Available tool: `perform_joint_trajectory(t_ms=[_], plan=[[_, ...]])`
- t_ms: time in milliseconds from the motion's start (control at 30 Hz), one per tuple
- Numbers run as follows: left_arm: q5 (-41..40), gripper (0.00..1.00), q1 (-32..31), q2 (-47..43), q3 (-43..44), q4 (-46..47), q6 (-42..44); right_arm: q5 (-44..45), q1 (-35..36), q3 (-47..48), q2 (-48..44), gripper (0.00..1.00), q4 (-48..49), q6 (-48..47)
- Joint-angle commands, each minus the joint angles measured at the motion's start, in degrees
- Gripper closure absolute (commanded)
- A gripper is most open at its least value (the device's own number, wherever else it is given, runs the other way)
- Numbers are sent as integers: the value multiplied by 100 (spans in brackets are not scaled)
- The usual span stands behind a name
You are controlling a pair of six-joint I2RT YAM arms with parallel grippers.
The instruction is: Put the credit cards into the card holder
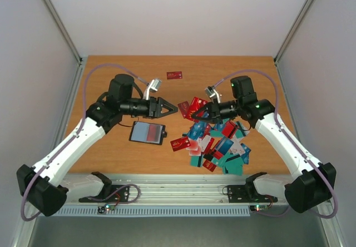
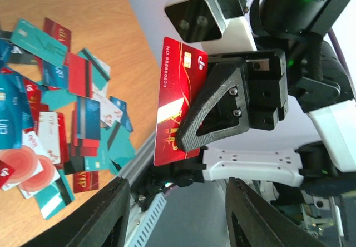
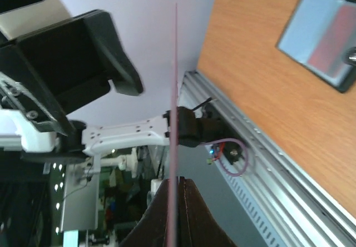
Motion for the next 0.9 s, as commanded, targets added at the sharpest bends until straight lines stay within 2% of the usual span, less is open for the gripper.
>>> perform_joint_trajectory(t_ms=[0,167,333,467,600,633,667,733,767,800,867], plan=[[524,50,28,-301,-275,853,-603,-512,397,344,-90,99,759,260],[791,50,27,-398,-528,1581,-1125,-789,780,439,-15,99,1341,543],[1049,52,23,-372,-639,2207,-1481,-961,1094,597,102,98,1423,540],[1216,68,18,-348,-838,3080,-1968,-918,1148,651,167,98,1428,535],[1239,89,10,-307,-974,3418,-2240,-894,1185,772,267,97,1385,497],[1235,95,9,-300,-997,3487,-2290,-841,1186,811,281,94,1338,470],[1192,99,9,-288,-1003,3493,-2328,-762,1186,875,302,85,1185,412],[1070,100,16,-302,-981,3267,-2254,-466,1187,1029,327,50,768,181],[950,100,18,-334,-974,3103,-2118,-141,1183,1102,319,41,549,84],[847,100,18,-389,-984,3037,-2049,109,1181,1135,299,36,403,42],[686,100,28,-493,-1041,3017,-1978,423,1168,1054,191,36,454,170]])
